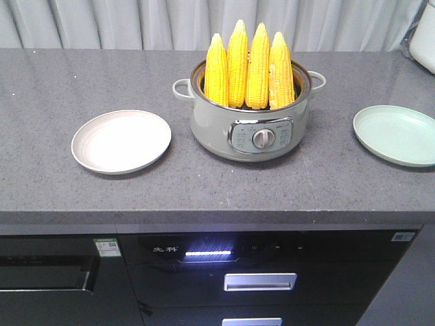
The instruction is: Distribute corn equally
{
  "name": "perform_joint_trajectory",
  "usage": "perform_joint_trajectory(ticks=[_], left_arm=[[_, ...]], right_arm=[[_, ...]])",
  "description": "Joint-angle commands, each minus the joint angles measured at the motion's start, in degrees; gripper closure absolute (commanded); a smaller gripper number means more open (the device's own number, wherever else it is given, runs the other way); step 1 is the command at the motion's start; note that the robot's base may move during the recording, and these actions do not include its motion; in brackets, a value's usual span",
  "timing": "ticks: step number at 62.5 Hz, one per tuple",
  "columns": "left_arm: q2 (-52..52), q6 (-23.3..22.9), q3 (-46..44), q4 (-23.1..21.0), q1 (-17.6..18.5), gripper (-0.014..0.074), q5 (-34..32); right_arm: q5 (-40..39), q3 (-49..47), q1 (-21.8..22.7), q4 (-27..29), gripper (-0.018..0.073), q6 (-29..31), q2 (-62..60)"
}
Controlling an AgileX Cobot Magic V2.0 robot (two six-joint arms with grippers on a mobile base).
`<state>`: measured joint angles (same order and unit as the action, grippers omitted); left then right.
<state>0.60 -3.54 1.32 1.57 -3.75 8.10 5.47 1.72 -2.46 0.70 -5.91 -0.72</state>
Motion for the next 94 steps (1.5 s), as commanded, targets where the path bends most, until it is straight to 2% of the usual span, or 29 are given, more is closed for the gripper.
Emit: perform_joint_trajectory(ticks=[1,94], left_arm=[[0.92,-0.47,0.78,-0.08,-0.10,0.0603,-3.91],[0.92,-0.47,0.78,-0.08,-0.10,0.0603,-3.91]], right_arm=[[-4.20,0.56,0.24,-0.31,0.0561,0.12,-0.07],[-4.20,0.56,0.24,-0.31,0.0561,0.12,-0.07]])
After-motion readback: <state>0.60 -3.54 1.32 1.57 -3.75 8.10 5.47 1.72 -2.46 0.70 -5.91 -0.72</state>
